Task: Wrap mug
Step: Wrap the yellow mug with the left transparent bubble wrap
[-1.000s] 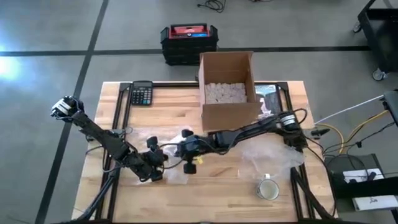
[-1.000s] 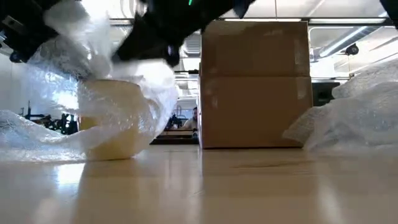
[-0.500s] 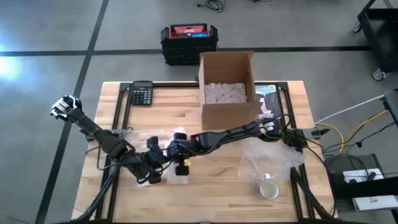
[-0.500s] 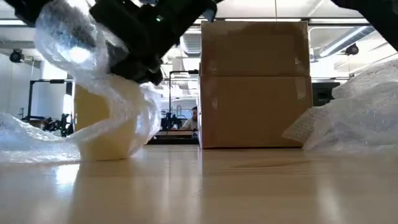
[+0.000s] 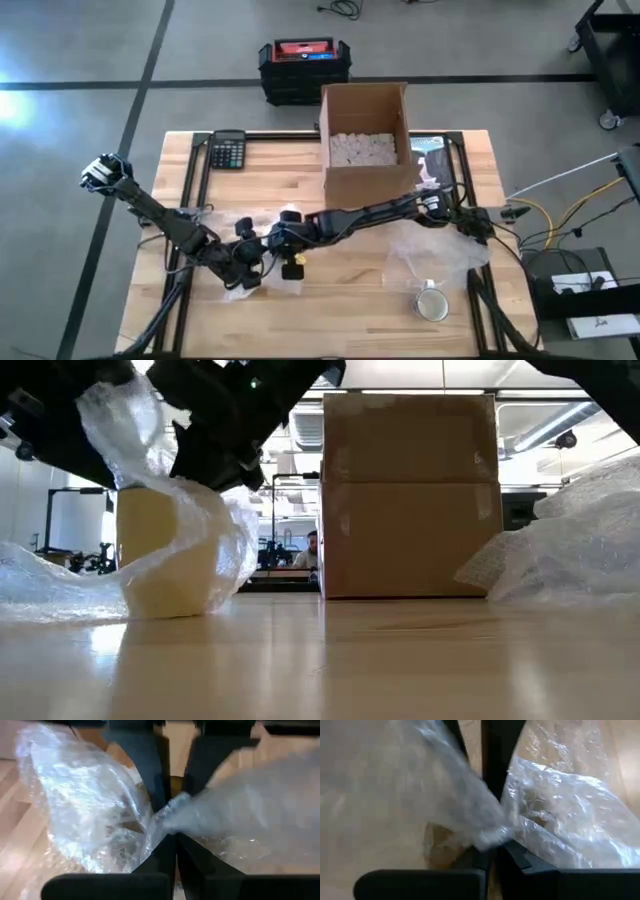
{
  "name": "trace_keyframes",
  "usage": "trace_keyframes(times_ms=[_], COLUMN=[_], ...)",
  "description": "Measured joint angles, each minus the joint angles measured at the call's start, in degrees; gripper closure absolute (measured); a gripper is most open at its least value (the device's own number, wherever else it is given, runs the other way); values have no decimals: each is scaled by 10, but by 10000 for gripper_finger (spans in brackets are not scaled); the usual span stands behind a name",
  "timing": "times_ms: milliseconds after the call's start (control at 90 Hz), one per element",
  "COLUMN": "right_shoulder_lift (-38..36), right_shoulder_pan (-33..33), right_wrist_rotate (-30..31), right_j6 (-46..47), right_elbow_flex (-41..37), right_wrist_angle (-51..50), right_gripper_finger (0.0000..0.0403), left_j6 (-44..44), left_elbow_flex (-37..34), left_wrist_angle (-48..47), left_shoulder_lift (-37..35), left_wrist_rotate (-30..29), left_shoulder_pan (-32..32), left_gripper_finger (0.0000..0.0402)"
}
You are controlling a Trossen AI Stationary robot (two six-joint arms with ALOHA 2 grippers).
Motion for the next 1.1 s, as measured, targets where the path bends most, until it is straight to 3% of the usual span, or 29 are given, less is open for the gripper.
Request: trace_keyframes(times_ms=[178,267,422,633,922,1100], right_shoulder_lift=[-20,-19,-18,13,20,16], right_shoulder_pan=[-5,-5,-4,-10,-12,-12], right_wrist_rotate=[0,-6,-79,-76,-75,-75], right_j6=[-28,-39,-42,-7,-3,-11], right_elbow_flex=[90,110,77,3,1,2], right_wrist_angle=[-123,-121,-52,-15,3,18], right_gripper_finger=[394,390,392,401,400,400], left_j6=[0,4,4,4,22,27], left_elbow_flex=[1,3,3,3,83,87], left_wrist_angle=[0,-1,-2,-2,-82,-104], left_shoulder_lift=[0,0,0,-6,-28,-23], left_wrist_rotate=[4,5,5,7,13,-37], left_shoulder_pan=[1,1,1,1,0,7], left_gripper_finger=[402,402,402,402,402,402])
